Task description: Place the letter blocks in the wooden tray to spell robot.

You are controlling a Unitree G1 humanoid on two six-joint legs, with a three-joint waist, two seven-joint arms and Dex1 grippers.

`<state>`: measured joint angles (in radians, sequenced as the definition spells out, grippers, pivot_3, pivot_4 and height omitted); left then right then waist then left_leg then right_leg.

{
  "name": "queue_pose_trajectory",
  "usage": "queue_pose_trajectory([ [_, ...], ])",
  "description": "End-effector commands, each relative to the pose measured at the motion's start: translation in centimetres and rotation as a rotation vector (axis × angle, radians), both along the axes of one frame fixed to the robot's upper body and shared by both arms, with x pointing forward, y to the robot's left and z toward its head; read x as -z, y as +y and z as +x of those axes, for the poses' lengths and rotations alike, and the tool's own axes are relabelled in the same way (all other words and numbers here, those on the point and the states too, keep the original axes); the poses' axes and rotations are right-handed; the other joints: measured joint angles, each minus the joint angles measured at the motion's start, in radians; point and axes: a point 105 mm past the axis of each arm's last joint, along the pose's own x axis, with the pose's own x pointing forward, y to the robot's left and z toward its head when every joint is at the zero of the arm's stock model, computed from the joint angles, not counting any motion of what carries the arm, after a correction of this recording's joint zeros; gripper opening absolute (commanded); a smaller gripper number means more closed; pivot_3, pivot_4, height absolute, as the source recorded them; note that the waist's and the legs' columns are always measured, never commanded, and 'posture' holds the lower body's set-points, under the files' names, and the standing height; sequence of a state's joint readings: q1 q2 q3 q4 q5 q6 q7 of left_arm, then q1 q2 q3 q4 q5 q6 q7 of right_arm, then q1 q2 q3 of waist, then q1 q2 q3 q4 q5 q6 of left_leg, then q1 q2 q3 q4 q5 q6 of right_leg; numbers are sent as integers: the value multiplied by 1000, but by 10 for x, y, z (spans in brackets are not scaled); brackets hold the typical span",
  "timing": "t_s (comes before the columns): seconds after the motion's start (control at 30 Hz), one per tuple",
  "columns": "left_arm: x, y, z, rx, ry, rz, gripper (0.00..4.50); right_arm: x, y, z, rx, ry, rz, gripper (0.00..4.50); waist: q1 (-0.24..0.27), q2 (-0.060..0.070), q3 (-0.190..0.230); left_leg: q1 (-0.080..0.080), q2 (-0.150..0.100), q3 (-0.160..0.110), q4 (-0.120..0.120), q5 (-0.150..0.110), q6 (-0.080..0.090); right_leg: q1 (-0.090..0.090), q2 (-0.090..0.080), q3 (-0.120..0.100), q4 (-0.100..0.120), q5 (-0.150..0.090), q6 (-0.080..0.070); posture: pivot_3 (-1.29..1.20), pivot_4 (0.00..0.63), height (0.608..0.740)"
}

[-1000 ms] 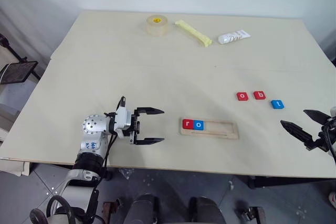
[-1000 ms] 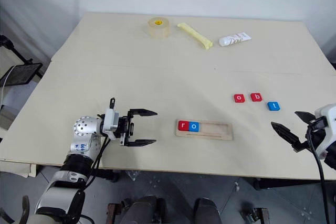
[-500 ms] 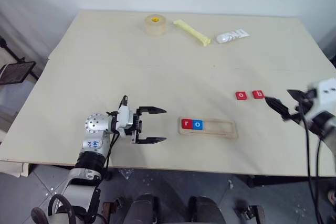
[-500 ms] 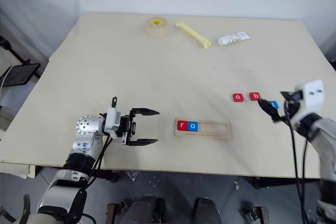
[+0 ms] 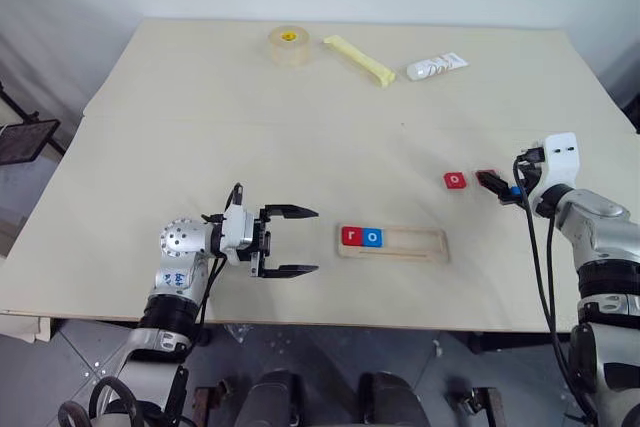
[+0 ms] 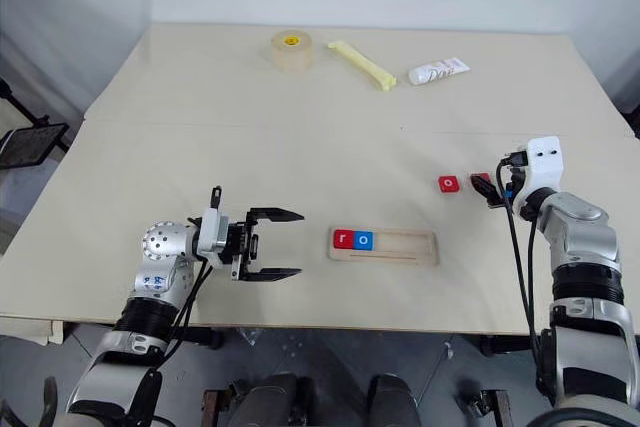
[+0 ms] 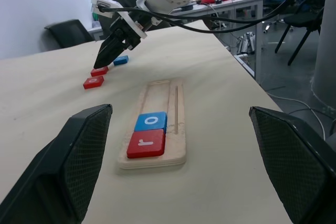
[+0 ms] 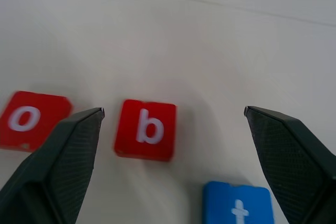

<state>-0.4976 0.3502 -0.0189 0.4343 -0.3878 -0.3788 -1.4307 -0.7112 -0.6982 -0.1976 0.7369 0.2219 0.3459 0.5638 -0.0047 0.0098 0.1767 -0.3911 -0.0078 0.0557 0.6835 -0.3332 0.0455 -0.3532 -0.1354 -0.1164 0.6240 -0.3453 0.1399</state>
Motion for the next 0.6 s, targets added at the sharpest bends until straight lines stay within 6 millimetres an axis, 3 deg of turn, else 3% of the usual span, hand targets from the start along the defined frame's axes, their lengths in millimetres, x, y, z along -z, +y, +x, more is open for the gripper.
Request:
queue_pose_trajectory([
  [0.03, -7, -1, -3, 4, -31, -15, 4436, -6, 1, 4, -8, -23, -18, 4500, 0, 0, 0, 0, 0, 0, 0, 0, 0, 0, 0, 0, 0, 0, 0, 0, 150, 740],
  [0.53, -6, -3, -6, -1, -30, -24, 4436, 1, 11, 11, -45, -3, 3, 4500, 0, 0, 0, 0, 0, 0, 0, 0, 0, 0, 0, 0, 0, 0, 0, 0, 150, 740],
  [0.6, -6, -4, -7, -3, -31, -26, 4500, 6, 11, 11, -31, 23, 14, 4086, -1, 0, 0, 0, 0, 0, 0, 0, 0, 0, 0, 0, 0, 0, 0, 0, 150, 740],
])
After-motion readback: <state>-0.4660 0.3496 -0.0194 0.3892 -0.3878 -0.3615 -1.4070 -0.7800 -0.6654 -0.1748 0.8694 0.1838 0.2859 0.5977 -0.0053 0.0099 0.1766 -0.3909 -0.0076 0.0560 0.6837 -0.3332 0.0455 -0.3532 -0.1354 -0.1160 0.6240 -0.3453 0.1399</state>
